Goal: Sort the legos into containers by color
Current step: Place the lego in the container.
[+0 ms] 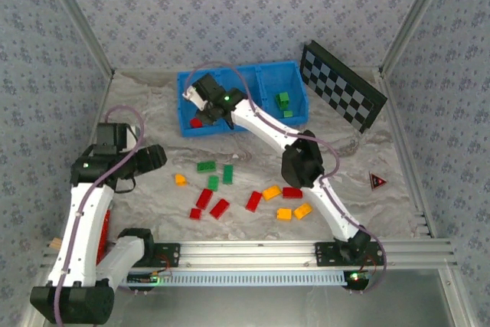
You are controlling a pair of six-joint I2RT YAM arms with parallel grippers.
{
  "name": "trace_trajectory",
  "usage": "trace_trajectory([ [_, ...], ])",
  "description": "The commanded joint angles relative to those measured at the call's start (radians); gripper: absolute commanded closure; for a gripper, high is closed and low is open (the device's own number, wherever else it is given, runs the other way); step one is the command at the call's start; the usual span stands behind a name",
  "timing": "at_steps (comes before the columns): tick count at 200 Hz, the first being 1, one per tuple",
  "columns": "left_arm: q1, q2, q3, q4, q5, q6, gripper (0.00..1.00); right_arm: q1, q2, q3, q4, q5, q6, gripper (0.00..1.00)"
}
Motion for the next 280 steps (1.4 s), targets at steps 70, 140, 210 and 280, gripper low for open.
trace_trajectory([
  [70, -0.118, 0.047, -0.169, 0.081, 0.024, -0.190, 0.20, 0.009, 0.148, 0.075, 0.064, 0.074, -0.095, 0.68],
  [140, -0.149, 0.152, -0.230, 0.189, 0.022, -0.255, 0.19, 0.014, 0.143, 0.128, 0.070, 0.048, -0.096, 0.53],
  [210, -0.261, 0.287, -0.269, 0.308, -0.061, -0.327, 0.21, 0.020, 0.034, 0.129, 0.053, 0.042, -0.102, 0.53],
  [280, -0.292, 0.463, -0.255, 0.411, -0.099, -0.324, 0.27, 0.017, -0.189, 0.020, 0.013, 0.096, 0.019, 0.53],
])
